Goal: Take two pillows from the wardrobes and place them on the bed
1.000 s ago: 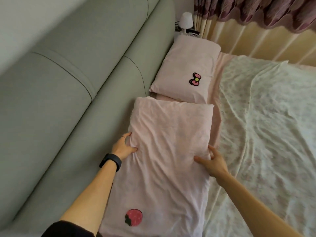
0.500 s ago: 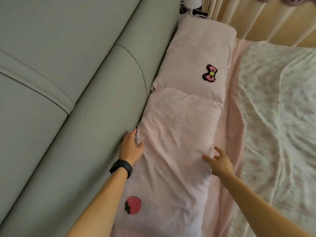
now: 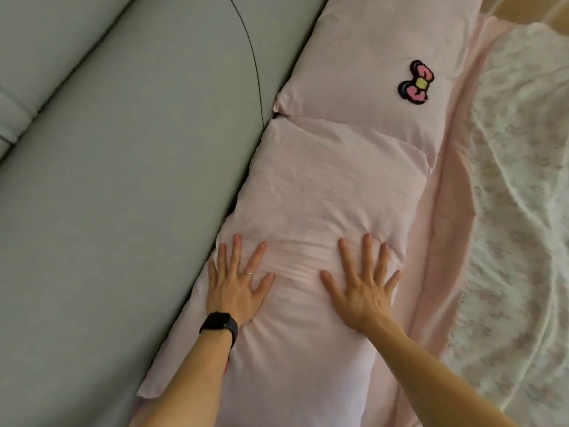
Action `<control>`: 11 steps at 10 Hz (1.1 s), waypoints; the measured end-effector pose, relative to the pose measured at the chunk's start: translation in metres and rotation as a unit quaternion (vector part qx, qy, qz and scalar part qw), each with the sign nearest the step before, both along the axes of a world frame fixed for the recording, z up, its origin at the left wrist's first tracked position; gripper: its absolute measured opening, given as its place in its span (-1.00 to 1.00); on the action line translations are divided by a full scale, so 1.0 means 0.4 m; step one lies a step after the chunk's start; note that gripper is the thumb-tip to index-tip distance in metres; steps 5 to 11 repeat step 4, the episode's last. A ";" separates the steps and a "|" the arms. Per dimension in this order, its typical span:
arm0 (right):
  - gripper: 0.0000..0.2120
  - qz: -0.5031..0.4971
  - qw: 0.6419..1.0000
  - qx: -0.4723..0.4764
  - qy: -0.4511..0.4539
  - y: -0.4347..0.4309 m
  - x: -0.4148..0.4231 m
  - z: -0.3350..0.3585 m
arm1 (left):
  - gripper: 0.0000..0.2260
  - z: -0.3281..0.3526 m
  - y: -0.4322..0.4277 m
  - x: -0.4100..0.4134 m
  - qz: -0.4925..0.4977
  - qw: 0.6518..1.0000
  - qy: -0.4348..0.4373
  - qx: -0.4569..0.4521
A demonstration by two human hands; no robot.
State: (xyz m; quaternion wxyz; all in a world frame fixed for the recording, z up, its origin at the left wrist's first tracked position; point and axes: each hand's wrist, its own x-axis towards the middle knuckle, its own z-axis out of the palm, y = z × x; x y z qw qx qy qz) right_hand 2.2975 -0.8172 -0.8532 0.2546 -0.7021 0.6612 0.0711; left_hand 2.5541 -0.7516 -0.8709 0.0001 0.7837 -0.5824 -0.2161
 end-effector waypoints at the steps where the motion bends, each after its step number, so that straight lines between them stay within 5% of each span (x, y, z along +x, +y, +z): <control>1: -0.29 -0.007 1.000 -0.013 0.009 -0.001 0.004 -0.054 | -0.38 -0.040 -0.013 0.001 0.013 1.000 0.020 -0.002; 3: -0.28 0.022 0.995 0.080 0.059 -0.057 0.004 0.008 | -0.40 0.028 -0.031 -0.015 0.029 0.997 0.007 0.073; 4: -0.26 0.072 0.986 0.123 0.088 -0.057 0.013 0.109 | -0.42 0.107 -0.027 -0.037 0.072 0.987 0.071 0.128; 11: -0.26 0.072 0.986 0.123 0.088 -0.057 0.013 0.109 | -0.42 0.107 -0.027 -0.037 0.072 0.987 0.071 0.128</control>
